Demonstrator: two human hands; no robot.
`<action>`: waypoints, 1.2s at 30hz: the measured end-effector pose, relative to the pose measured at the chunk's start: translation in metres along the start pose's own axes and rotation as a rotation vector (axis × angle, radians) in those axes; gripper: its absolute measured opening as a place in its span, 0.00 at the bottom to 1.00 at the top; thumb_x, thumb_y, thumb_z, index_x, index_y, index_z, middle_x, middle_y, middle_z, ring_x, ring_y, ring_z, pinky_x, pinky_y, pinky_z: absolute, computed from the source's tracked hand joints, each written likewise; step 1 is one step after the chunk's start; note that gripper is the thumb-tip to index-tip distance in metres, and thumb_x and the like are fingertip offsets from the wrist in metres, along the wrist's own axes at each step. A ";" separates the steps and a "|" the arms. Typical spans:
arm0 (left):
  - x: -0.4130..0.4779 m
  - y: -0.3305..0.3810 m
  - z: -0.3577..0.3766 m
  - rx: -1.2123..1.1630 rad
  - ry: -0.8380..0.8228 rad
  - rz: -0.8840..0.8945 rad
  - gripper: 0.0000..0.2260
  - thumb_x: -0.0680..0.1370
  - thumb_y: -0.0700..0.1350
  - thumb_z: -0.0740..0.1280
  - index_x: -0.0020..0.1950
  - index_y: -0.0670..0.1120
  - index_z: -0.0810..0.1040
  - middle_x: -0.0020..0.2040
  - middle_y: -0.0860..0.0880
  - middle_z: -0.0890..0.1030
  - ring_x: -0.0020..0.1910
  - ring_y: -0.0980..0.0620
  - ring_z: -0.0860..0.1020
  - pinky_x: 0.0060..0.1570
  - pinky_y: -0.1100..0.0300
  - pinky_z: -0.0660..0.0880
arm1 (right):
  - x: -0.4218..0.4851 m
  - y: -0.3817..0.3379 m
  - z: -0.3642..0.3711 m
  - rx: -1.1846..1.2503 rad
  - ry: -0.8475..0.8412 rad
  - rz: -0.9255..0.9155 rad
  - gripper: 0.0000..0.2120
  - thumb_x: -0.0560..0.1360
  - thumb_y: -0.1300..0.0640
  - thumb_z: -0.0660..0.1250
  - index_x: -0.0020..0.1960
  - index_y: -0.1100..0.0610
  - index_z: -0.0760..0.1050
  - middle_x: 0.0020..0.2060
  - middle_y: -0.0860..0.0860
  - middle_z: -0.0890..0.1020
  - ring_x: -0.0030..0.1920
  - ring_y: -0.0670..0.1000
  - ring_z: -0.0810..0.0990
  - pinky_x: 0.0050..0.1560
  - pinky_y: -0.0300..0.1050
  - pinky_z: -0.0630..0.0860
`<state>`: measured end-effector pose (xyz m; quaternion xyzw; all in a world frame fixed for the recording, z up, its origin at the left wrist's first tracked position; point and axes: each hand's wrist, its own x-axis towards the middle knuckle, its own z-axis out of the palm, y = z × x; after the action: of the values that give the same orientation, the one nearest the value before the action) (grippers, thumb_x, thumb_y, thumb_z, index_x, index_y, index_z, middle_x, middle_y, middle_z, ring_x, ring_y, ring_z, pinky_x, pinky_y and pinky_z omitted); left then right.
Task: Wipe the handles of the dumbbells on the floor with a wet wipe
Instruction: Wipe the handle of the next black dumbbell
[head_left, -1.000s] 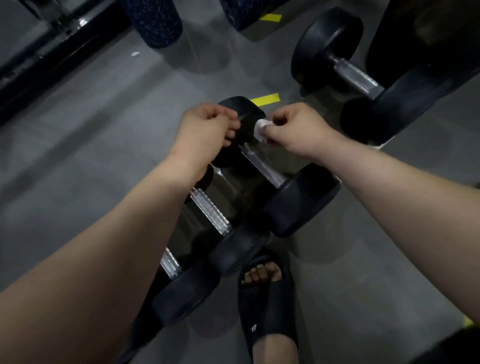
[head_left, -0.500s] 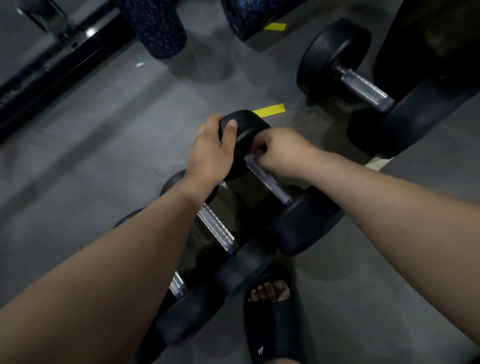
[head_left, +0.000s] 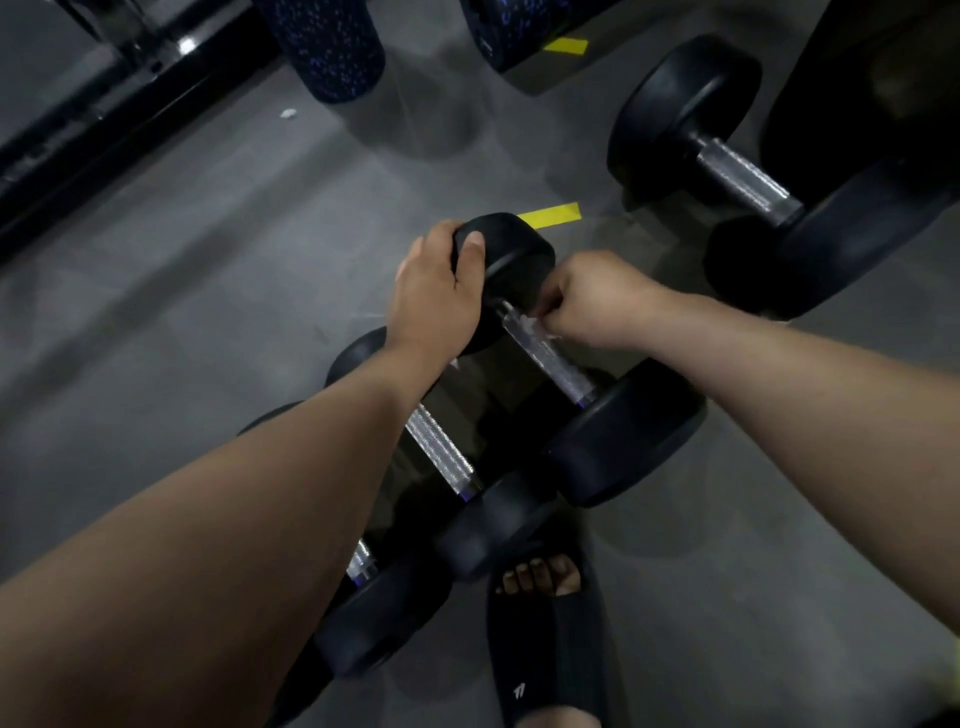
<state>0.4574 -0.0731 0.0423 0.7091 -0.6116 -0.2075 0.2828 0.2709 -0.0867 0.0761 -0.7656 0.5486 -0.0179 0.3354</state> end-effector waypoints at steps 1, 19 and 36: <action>0.000 0.000 0.000 -0.001 0.003 -0.003 0.20 0.83 0.57 0.55 0.65 0.46 0.76 0.59 0.44 0.80 0.59 0.44 0.76 0.60 0.51 0.72 | 0.000 -0.003 0.003 0.027 0.034 0.005 0.07 0.74 0.58 0.70 0.49 0.53 0.86 0.47 0.51 0.86 0.51 0.53 0.83 0.47 0.41 0.75; 0.008 -0.026 -0.046 0.091 -0.429 0.111 0.32 0.82 0.64 0.58 0.82 0.53 0.54 0.79 0.48 0.65 0.76 0.51 0.65 0.75 0.55 0.61 | -0.001 0.010 0.013 0.152 0.023 0.000 0.08 0.75 0.56 0.70 0.40 0.48 0.74 0.36 0.46 0.80 0.39 0.51 0.79 0.40 0.43 0.71; -0.009 -0.027 -0.046 0.329 -0.326 0.185 0.35 0.81 0.69 0.54 0.81 0.52 0.50 0.74 0.46 0.71 0.64 0.38 0.76 0.59 0.43 0.73 | -0.004 -0.002 -0.001 -0.054 -0.046 0.018 0.05 0.74 0.56 0.72 0.42 0.47 0.80 0.36 0.44 0.80 0.38 0.47 0.77 0.37 0.37 0.67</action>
<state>0.5055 -0.0552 0.0589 0.6437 -0.7371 -0.1899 0.0789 0.2711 -0.0832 0.0793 -0.7698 0.5478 0.0174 0.3272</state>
